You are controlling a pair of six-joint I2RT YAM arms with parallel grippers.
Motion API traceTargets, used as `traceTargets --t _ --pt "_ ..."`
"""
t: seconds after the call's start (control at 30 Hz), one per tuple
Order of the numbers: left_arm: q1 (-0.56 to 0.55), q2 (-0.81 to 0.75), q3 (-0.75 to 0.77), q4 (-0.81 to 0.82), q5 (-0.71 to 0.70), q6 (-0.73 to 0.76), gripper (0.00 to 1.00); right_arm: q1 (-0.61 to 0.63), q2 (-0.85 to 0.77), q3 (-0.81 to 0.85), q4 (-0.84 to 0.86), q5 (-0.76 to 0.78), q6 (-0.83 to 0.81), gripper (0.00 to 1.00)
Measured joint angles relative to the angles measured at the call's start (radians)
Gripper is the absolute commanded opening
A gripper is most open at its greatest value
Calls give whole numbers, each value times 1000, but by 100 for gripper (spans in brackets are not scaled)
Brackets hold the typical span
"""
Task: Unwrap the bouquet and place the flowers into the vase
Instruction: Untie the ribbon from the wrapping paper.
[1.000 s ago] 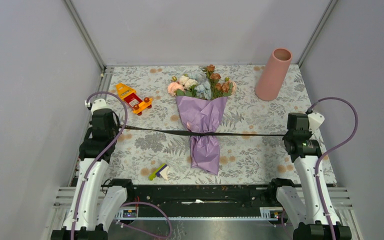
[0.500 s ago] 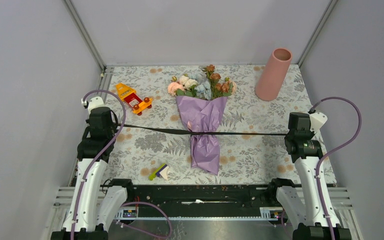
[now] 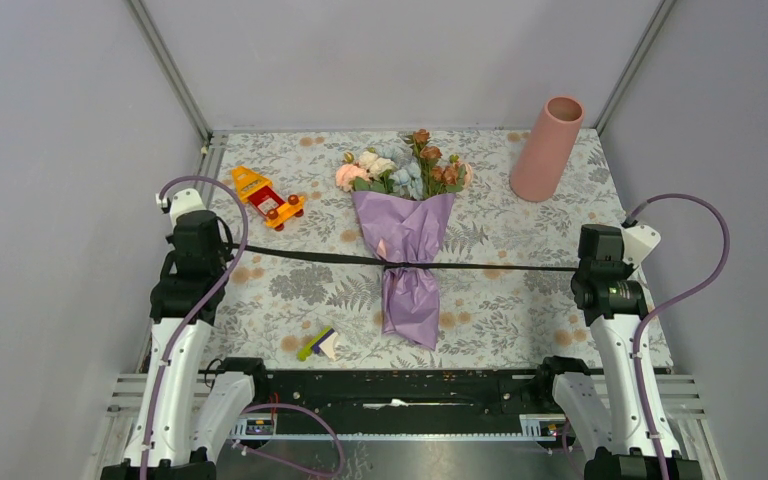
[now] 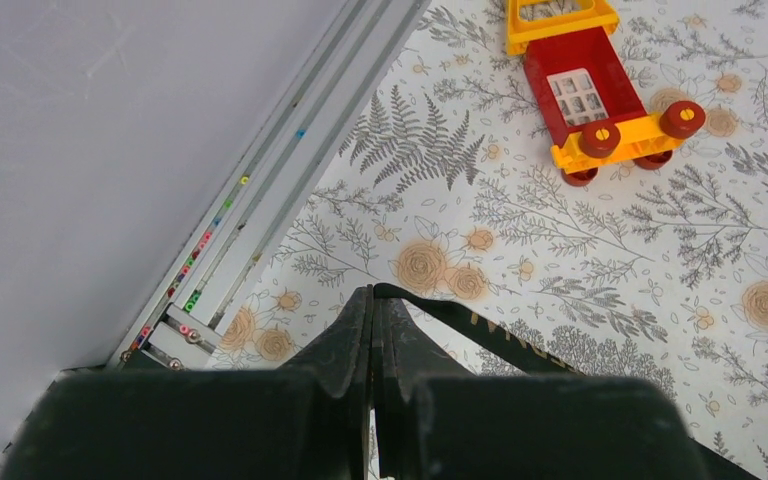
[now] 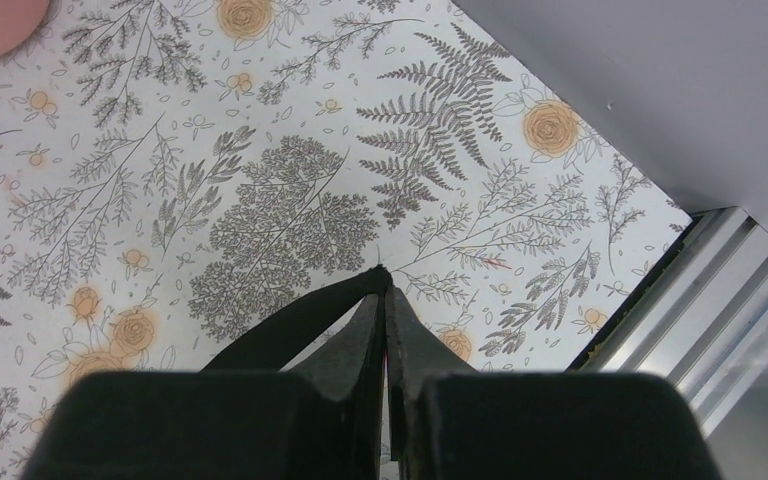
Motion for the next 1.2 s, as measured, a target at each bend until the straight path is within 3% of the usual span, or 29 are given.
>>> traceTargets --t 1.2 --pt "32 -5 11 5 -59 19 0 -97 61 -19 6 6 48 0"
